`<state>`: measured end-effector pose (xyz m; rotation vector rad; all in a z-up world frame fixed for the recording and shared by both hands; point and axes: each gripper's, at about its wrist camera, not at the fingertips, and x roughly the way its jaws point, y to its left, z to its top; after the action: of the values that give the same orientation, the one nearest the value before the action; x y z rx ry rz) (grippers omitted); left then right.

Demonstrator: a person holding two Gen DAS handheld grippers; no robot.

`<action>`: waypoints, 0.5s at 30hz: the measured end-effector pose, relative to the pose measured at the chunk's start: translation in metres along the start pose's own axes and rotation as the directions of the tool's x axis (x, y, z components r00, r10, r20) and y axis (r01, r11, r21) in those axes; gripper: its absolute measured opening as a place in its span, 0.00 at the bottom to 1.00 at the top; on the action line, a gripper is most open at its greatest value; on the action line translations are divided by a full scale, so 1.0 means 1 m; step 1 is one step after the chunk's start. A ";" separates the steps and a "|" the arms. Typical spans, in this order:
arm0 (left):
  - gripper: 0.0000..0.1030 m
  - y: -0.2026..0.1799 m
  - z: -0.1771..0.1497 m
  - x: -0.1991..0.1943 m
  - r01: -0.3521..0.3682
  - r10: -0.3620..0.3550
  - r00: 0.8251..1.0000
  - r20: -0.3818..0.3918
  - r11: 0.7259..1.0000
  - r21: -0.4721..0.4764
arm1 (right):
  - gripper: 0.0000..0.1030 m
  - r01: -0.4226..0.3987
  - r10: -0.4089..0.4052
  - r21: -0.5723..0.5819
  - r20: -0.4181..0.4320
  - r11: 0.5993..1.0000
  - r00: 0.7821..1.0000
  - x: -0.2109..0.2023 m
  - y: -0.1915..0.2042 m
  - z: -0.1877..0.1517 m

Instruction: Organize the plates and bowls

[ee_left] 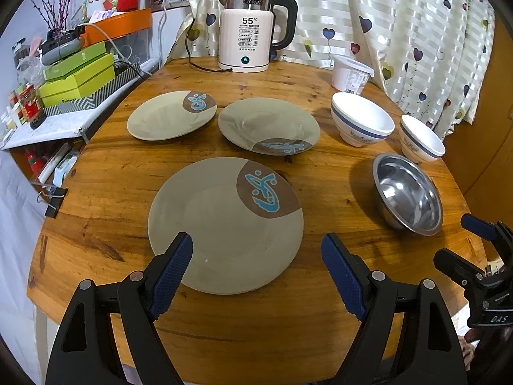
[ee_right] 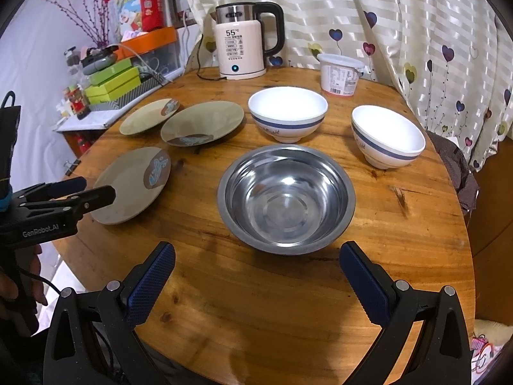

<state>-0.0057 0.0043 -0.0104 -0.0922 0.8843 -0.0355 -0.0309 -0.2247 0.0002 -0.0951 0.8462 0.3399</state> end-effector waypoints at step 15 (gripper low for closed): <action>0.80 -0.003 0.000 0.000 -0.009 0.009 1.000 -0.001 1.000 0.013 | 1.00 -0.003 0.003 -0.003 0.000 1.000 1.000 0.000 0.000 0.001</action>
<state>-0.0056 0.0011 -0.0100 -0.0761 0.8853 -0.0333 -0.0302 -0.2247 0.0007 -0.0966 0.8456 0.3437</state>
